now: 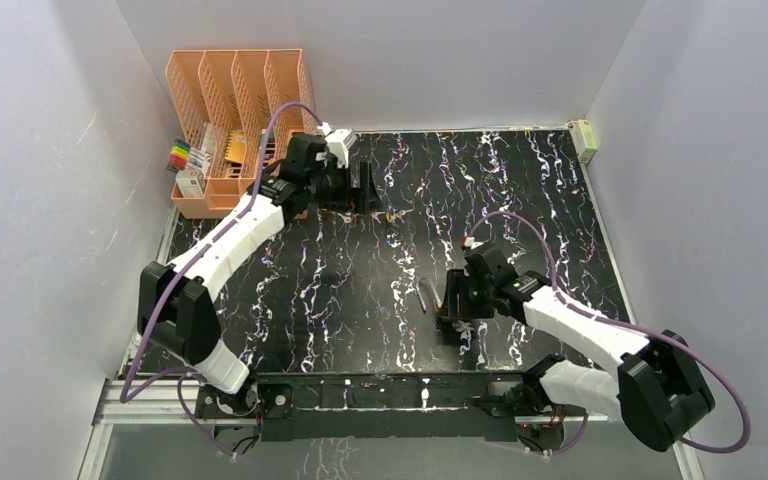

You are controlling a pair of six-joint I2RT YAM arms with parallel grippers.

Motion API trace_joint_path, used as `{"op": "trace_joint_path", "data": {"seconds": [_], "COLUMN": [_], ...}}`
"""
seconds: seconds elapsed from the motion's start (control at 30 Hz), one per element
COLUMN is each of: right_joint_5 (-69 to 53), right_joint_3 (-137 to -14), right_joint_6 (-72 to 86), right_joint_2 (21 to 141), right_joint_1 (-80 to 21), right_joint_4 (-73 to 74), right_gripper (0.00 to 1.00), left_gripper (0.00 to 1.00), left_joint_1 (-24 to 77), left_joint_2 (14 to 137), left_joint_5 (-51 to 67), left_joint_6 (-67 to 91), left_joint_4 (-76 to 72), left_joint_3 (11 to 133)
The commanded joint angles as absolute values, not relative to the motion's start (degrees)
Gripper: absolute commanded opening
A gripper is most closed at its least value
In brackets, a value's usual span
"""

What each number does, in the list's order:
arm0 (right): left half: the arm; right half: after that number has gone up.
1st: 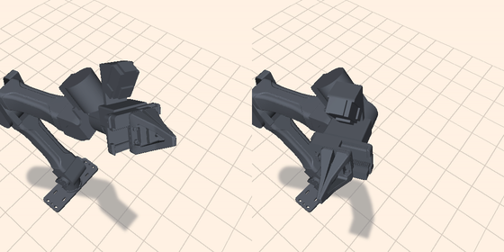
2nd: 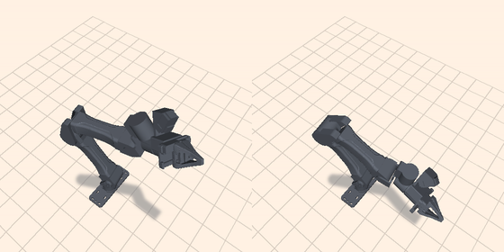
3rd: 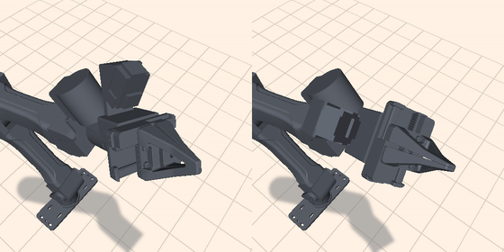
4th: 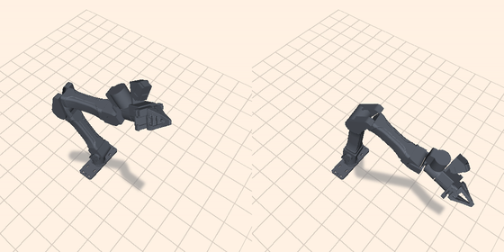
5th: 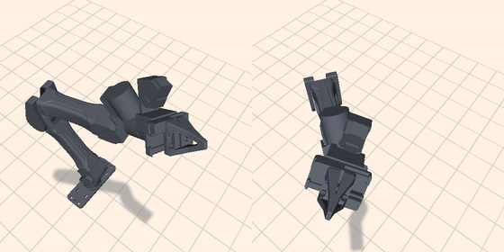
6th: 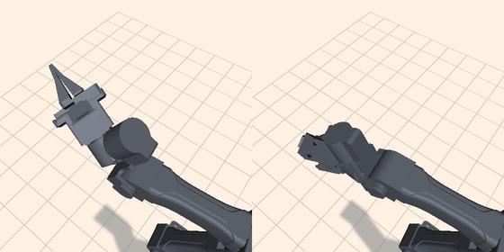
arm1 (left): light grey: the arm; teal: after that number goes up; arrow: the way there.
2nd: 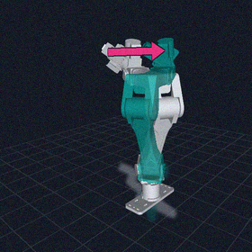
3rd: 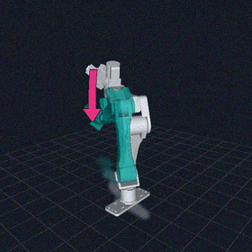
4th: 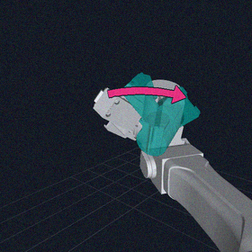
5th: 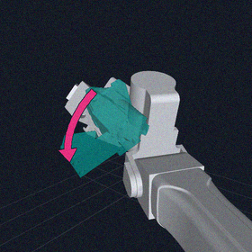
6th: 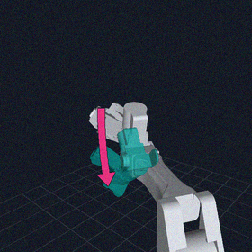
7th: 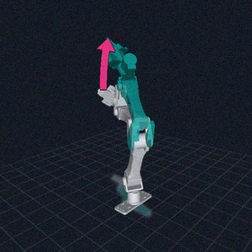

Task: Lock with the key
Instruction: Pick up the lock from the center of the board, then lock the lock.

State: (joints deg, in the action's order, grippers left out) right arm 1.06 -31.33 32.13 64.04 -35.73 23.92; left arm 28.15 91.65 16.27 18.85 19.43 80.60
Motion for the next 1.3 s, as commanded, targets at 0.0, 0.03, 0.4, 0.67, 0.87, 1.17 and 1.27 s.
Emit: {"op": "trace_joint_path", "data": {"seconds": [0.0, 0.03, 0.4, 0.67, 0.87, 1.17, 1.27], "right_joint_5": [-23.8, -26.4, -44.2, -55.7, -58.5, -60.6, -60.5], "right_joint_3": [-37.8, -39.4, -48.1, -49.6, -53.0, -56.7, -57.1], "right_joint_6": [23.9, 23.4, 26.0, 33.3, 37.1, 37.4, 37.5], "right_joint_2": [59.7, 59.8, 62.6, 62.2, 62.2, 63.1, 62.7], "right_joint_1": [-36.1, -36.1, -32.8, -26.2, -25.8, -25.9, -25.9], "right_joint_4": [11.5, 11.3, 6.1, 3.7, 0.5, 0.7, 0.9], "right_gripper": [0.0, 0.0, 0.0, 0.0, 0.0, 0.0, 0.0], "left_gripper": [0.89, 0.89, 0.86, 0.84, 0.85, 0.86, 0.86], "left_joint_1": [27.4, 27.4, 27.1, 22.3, 22.3, 22.1, 21.5], "left_joint_2": [85.4, 85.1, 82.2, 76.6, 77.3, 78.3, 78.4], "left_joint_5": [47.2, 50.9, 65.2, 79.3, 74.1, 66.4, 64.8], "left_joint_6": [14.4, 13.6, 1.8, 2.9, 5.3, 5.7, 4.7], "left_joint_4": [9.5, 9.4, 20.1, 15.6, 14.2, 11.9, 11.9], "left_joint_3": [74.8, 74.4, 73.6, 71.1, 70.7, 72.0, 73.0]}}
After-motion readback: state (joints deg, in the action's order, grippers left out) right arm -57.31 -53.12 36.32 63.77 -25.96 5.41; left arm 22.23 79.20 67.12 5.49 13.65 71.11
